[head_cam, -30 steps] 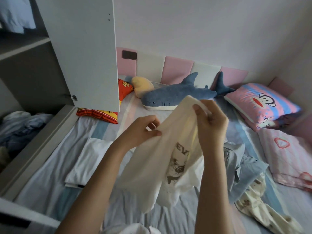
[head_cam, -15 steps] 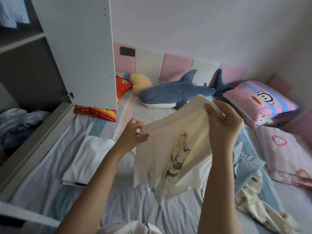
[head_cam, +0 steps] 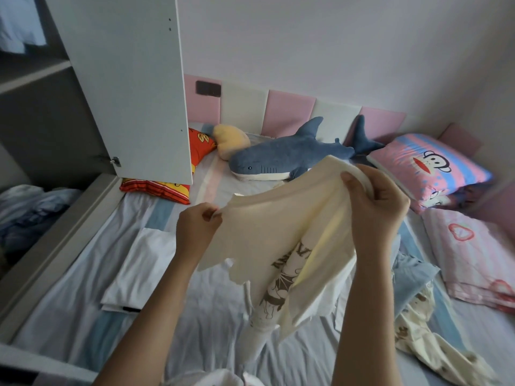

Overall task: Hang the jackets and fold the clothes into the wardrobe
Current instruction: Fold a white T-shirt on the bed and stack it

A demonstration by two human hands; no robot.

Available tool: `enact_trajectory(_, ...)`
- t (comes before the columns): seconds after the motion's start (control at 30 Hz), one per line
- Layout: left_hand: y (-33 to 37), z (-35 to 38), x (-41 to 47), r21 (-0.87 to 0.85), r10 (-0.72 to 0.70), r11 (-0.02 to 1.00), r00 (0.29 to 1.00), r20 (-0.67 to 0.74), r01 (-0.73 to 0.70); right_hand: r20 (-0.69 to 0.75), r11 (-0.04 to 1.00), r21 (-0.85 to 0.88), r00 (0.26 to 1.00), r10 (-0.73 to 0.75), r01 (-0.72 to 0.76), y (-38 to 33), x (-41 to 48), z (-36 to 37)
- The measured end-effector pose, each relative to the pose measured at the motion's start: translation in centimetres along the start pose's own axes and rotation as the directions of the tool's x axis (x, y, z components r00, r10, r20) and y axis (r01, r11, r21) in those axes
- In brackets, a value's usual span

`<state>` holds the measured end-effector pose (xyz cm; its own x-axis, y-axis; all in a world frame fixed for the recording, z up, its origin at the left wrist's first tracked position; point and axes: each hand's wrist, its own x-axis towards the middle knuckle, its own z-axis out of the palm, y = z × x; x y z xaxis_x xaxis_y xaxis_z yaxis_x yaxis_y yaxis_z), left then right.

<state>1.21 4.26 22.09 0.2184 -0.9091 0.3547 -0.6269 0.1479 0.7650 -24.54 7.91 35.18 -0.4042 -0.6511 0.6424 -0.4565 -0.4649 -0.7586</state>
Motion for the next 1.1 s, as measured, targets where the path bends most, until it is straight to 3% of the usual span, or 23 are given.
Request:
enact_trajectory(0.07,-0.2,-0.6,1.2,-0.066,-0.04,0.997,0.997,0.066,0.044,0.039,0.994,-0.083,0.996,0.077,-0.074,1.5,0.3,-0.9)
enact_trajectory(0.13,0.7,-1.5,2.5,-0.113,-0.007,0.993,0.994,0.11,0.019,-0.026,0.988,-0.11,0.994,0.107,-0.109,2.5,0.4,-1.8)
enact_trajectory(0.23,3.4,-3.0,4.3,-0.136,0.134,0.981,0.99,-0.051,-0.139,-0.095,0.993,0.016,0.988,0.119,-0.118,3.8,0.9,-2.3)
enact_trajectory(0.3,4.7,-3.2,5.9,-0.099,0.143,0.984,0.988,-0.063,-0.149,0.126,0.969,-0.195,0.976,0.178,-0.151,6.1,1.1,-2.0)
enact_trajectory(0.33,5.1,-3.2,6.7,-0.047,0.13,0.99,0.991,-0.011,-0.13,0.255,0.927,-0.342,0.934,0.249,-0.154,7.7,0.9,-2.0)
enact_trajectory(0.4,5.6,-3.3,7.8,0.098,0.136,0.984,0.985,0.109,-0.147,0.326,0.835,-0.533,0.878,0.351,-0.136,10.3,0.9,-2.6)
enact_trajectory(0.5,6.8,-4.7,8.6,0.159,0.269,0.943,0.952,0.147,-0.291,0.146,0.842,-0.528,0.965,0.217,-0.11,10.5,2.1,-3.3)
enact_trajectory(0.6,8.1,-6.6,9.2,0.201,0.43,0.87,0.892,0.142,-0.451,-0.006,0.857,-0.492,0.985,0.175,-0.156,9.5,3.0,-2.9)
enact_trajectory(0.7,9.0,-7.0,10.2,0.4,0.392,0.752,0.843,0.369,-0.524,0.009,0.792,-0.56,0.955,0.298,-0.242,10.5,3.4,-2.6)
enact_trajectory(0.77,8.9,-6.8,10.6,0.43,0.361,0.719,0.822,0.441,-0.546,-0.035,0.789,-0.571,0.967,0.252,-0.226,10.5,3.9,-2.7)
enact_trajectory(0.83,8.7,-7.1,11.2,0.344,0.436,0.773,0.84,0.323,-0.533,-0.149,0.824,-0.527,0.977,0.155,-0.211,9.6,4.6,-2.6)
enact_trajectory(0.9,8.5,-7.5,11.6,0.273,0.51,0.803,0.848,0.148,-0.53,-0.24,0.834,-0.479,0.955,0.177,-0.275,9.4,5.0,-2.4)
enact_trajectory(1.0,8.5,-7.8,11.7,0.336,0.533,0.785,0.844,0.063,-0.521,-0.199,0.871,-0.341,0.932,0.302,-0.354,9.7,5.3,-2.1)
enact_trajectory(1.1,8.0,-8.0,12.3,0.299,0.464,0.85,0.885,-0.035,-0.434,-0.233,0.942,-0.137,0.935,0.269,-0.306,8.3,5.7,-2.0)
